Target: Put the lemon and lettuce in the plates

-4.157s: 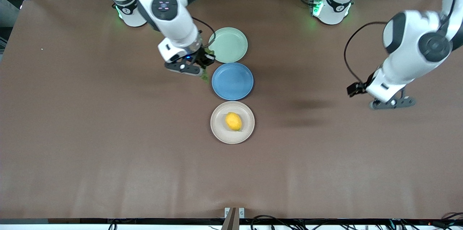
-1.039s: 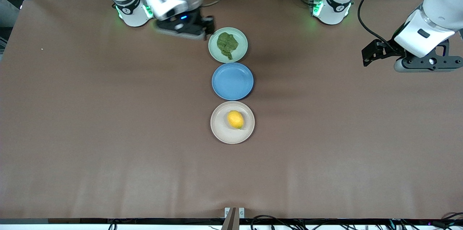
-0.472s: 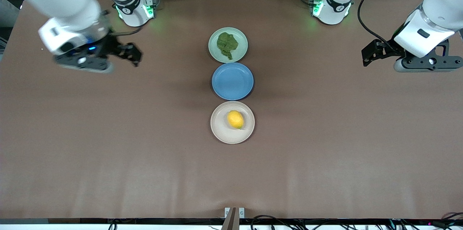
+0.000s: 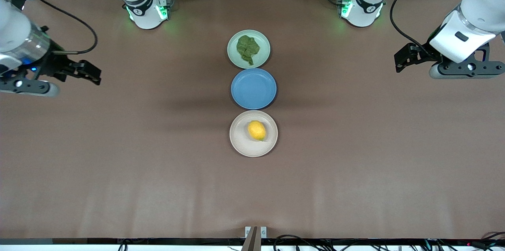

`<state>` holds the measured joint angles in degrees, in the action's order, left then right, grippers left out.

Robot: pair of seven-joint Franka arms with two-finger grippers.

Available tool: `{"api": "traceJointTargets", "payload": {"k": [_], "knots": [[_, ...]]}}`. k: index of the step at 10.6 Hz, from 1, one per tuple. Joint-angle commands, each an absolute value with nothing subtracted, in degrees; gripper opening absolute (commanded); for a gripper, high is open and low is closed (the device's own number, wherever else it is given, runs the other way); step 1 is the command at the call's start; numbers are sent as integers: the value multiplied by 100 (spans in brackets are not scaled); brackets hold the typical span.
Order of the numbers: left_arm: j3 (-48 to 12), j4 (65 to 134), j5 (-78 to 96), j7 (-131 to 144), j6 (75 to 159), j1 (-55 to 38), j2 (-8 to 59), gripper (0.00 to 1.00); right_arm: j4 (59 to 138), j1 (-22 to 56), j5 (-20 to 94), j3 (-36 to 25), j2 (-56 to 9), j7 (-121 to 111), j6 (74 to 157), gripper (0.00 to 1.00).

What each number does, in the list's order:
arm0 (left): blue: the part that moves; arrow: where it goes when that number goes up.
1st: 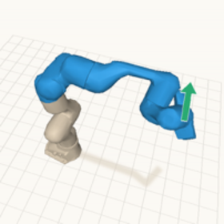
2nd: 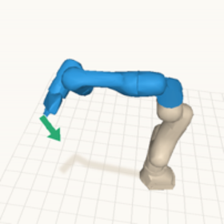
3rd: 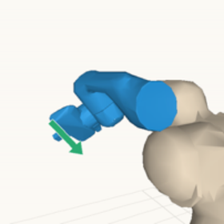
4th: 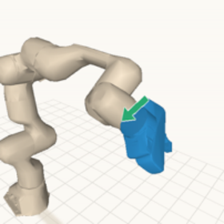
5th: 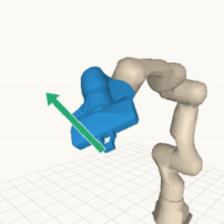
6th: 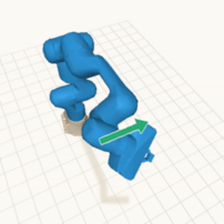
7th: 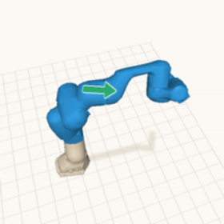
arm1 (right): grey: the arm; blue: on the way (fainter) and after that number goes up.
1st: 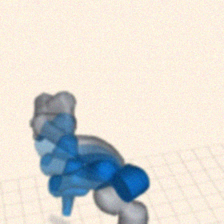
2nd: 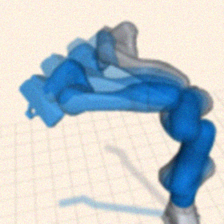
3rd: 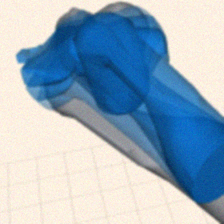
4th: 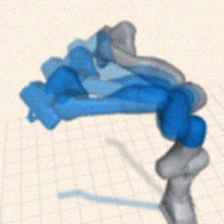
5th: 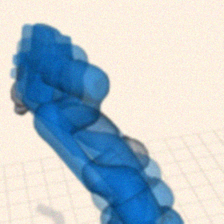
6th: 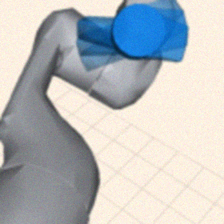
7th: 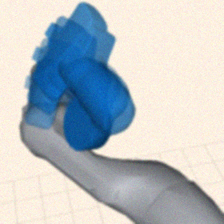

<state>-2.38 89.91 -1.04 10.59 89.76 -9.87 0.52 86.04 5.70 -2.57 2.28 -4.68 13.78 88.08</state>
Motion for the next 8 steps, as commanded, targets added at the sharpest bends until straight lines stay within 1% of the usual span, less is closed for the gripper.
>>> {"api": "traceJointTargets", "payload": {"k": [1,3,8], "knots": [[-246,8851,9,976,8851,-958,97,100,8648,414,-140,35,-396,986,8921,100],[-246,8851,9,984,8851,-975,97,100,8640,369,-132,-193,-326,661,8930,100],[-246,8859,0,1002,8851,-984,88,100,8692,316,-123,-272,149,448,8781,100]]}}
